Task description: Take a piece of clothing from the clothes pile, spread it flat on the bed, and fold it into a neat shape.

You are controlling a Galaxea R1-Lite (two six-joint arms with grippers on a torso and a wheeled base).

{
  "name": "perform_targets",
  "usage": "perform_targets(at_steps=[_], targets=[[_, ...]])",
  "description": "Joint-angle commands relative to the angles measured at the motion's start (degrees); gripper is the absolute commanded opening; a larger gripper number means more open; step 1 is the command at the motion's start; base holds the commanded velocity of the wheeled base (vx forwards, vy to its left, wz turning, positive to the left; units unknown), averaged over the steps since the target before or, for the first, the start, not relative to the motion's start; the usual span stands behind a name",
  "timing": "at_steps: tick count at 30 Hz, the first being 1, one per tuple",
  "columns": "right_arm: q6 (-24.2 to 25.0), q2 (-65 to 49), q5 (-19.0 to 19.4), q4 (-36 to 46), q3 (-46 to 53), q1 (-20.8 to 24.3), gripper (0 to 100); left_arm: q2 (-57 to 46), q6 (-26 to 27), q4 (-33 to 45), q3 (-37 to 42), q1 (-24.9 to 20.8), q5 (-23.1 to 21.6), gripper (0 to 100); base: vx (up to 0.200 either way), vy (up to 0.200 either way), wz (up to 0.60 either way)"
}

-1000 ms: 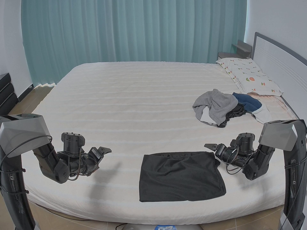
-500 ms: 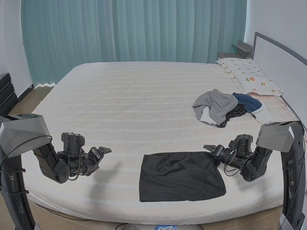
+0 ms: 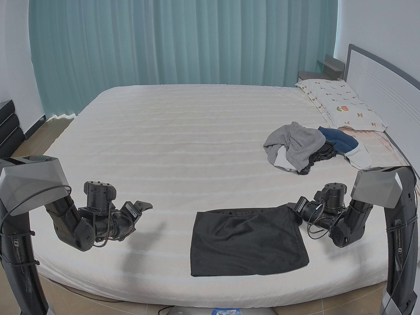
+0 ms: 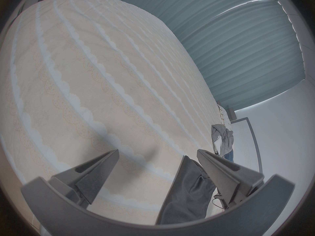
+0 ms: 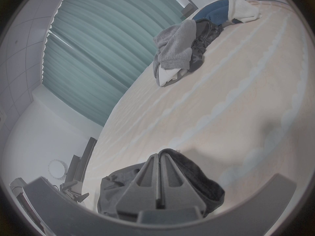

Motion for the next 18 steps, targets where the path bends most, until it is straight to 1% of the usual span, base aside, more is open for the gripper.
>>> perform_targets(at_steps=[1, 13, 18], targets=[[0.1, 0.2, 0.0, 0.1, -0.8, -0.9, 0, 0.1, 0.0, 0.0, 0.0, 0.0, 0.0, 100, 0.000, 0.000, 0.00], [0.1, 0.7, 0.0, 0.2, -0.8, -2.1, 0, 0.1, 0.0, 0.0, 0.1, 0.0, 0.0, 100, 0.000, 0.000, 0.00], [0.1, 0.5, 0.0, 2.0, -0.9, -2.9, 0, 0.1, 0.0, 0.0, 0.1, 0.0, 0.0, 100, 0.000, 0.000, 0.00]])
